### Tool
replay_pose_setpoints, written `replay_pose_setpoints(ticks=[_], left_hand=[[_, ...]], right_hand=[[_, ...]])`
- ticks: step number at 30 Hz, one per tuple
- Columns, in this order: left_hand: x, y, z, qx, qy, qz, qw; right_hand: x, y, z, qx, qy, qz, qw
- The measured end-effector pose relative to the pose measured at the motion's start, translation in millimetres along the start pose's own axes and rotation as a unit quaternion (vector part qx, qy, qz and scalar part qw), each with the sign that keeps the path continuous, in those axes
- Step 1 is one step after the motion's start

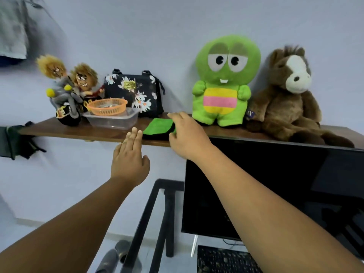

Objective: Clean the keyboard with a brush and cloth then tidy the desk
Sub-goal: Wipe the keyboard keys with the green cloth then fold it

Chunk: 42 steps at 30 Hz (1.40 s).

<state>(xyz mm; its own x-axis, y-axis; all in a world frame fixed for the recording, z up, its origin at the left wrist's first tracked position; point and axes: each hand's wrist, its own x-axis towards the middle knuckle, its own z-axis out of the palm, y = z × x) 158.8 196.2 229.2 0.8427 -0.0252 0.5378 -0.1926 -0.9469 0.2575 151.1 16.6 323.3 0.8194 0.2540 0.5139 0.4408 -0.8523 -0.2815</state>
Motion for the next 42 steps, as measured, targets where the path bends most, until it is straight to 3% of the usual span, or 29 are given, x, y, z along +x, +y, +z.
replay_pose_setpoints(ticks=[4, 9, 14, 29, 35, 42], left_hand=[[19.6, -18.7, -5.0, 0.035, -0.026, -0.013, 0.999], [33.0, -35.8, -7.2, 0.073, -0.061, -0.026, 0.995], [33.5, -41.3, -8.6, 0.094, -0.086, -0.015, 0.992], [33.3, -45.0, -13.5, 0.063, -0.066, -0.019, 0.996], [22.0, -45.8, -19.6, 0.042, -0.001, -0.016, 0.999], [-3.5, -42.6, -22.7, 0.003, 0.074, -0.004, 0.997]], right_hand=[[31.9, -8.8, 11.2, -0.101, -0.133, 0.027, 0.986], [53.1, -17.5, 23.3, -0.181, -0.213, 0.025, 0.96], [59.6, -18.0, 31.9, -0.187, -0.292, 0.026, 0.938], [52.3, -24.7, 29.7, -0.181, -0.095, -0.01, 0.979], [45.1, -22.7, 18.3, -0.058, 0.052, -0.005, 0.997], [19.1, -25.1, -20.6, 0.103, 0.168, 0.018, 0.98]])
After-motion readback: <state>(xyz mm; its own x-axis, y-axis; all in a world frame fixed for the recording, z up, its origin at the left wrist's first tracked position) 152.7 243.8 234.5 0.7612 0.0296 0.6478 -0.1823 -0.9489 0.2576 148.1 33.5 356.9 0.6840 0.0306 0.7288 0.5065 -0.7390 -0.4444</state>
